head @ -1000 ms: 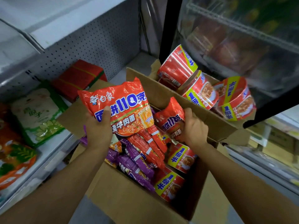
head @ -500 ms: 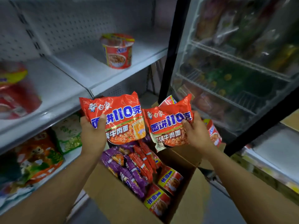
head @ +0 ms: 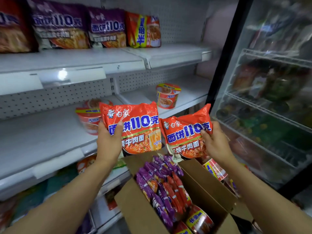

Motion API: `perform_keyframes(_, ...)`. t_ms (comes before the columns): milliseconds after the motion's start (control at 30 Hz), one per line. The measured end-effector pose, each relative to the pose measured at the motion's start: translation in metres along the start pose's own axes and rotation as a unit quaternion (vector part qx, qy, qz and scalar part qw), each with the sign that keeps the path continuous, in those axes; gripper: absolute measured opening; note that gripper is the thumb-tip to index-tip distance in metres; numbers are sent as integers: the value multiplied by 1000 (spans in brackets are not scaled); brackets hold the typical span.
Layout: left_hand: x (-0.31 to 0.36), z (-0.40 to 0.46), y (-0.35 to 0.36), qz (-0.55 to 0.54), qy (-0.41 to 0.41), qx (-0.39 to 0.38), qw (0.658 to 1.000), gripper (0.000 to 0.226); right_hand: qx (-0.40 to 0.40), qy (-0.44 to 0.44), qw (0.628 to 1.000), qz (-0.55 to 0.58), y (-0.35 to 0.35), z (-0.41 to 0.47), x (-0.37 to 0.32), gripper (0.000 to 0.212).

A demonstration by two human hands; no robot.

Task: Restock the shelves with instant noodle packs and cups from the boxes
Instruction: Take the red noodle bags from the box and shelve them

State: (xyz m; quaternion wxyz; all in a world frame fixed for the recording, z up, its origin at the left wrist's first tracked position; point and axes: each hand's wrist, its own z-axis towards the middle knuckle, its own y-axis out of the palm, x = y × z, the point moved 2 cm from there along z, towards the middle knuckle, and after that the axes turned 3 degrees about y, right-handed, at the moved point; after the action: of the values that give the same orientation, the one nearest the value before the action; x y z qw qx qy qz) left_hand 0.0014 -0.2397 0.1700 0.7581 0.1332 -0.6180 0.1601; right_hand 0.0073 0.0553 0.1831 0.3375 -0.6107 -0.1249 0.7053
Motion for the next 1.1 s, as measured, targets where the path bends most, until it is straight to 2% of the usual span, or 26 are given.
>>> perform_keyframes(400,79,6,-138,-13,59,55,997,29,21,-27,995,93,34,-29,-127,12)
perform_keyframes(567,115,12,-202,-17,103,89,990,28,36,-72,989,127,57,-43,-194,9)
perform_keyframes(700,137,18,-258,-20,122,108,986,28,19,-92,978,187,82,-51,-250,15)
perform_keyframes(800,148,26,-292,-15,132,126,983,36,-6,-96,967,237,103,-49,-286,23)
perform_keyframes(1100,182,51,-360,16,149,188,971,30,-28,-123,952,280,161,-24,-372,9)
